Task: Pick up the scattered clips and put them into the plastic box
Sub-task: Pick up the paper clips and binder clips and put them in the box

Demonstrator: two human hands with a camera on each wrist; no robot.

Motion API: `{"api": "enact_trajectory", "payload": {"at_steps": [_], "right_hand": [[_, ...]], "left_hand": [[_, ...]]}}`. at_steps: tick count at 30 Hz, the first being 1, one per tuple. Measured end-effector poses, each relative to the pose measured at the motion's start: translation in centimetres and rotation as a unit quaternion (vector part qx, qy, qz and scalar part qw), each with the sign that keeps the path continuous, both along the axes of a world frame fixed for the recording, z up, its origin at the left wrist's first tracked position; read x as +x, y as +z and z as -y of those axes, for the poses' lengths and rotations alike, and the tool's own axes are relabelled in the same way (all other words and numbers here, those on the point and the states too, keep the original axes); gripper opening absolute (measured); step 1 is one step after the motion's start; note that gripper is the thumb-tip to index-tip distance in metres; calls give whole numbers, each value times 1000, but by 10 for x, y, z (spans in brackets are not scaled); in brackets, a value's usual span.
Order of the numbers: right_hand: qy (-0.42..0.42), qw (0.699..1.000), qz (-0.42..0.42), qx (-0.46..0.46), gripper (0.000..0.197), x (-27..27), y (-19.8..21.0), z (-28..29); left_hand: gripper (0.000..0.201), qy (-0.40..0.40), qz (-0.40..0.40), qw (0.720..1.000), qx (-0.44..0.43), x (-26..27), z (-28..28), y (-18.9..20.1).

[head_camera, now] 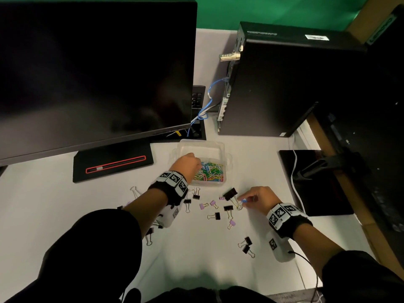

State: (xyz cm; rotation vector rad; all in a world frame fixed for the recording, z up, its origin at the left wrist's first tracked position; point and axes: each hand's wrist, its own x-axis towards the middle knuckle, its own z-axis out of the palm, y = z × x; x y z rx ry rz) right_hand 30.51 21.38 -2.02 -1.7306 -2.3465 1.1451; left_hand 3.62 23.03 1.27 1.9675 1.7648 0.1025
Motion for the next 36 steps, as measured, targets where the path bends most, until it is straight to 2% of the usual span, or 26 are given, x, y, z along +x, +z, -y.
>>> {"api": "enact_trajectory", "payload": {"at_steps": [2, 5, 9, 11, 13, 18, 21, 24, 26, 31, 34, 36], "right_hand": [[-10, 1000, -15, -4, 19, 0, 1, 0], [-1, 1000, -19, -5, 14, 0, 0, -1], [68, 996, 46, -19, 11, -6, 1, -4], [92, 992, 79, -25, 13, -10, 2, -3], [112, 988, 105, -24, 14, -12, 1, 0], [116, 984, 129, -26, 13, -6, 1, 11], [114, 984, 135, -32, 11, 2, 0, 18], [100, 985, 139, -35, 20, 12, -1, 22], [82, 987, 136, -31, 30, 17, 0, 23], [14, 996, 89, 12, 10, 10, 15, 13], [-7, 997, 44, 67, 1, -8, 27, -3], [0, 995, 29, 94, 10, -26, 34, -16]], "left_hand": [[24, -3, -35, 999, 6, 3, 2, -7], [36, -17, -62, 996, 62, 17, 10, -11], [50, -47, -1, 993, 106, 45, 24, -14], [50, -59, 44, 992, 99, 58, 31, -15], [46, -101, 54, 989, 89, 71, 39, -15], [47, -237, -18, 971, 28, 95, 54, -24], [45, -258, -68, 964, 6, 95, 59, -28], [48, -264, -67, 962, 1, 90, 63, -30], [51, -253, -30, 967, -4, 84, 67, -31], [49, -129, 143, 981, -35, 52, 83, -29], [44, -83, 165, 983, -21, 22, 88, -21], [39, -45, 147, 988, -2, -1, 89, -20]]}}
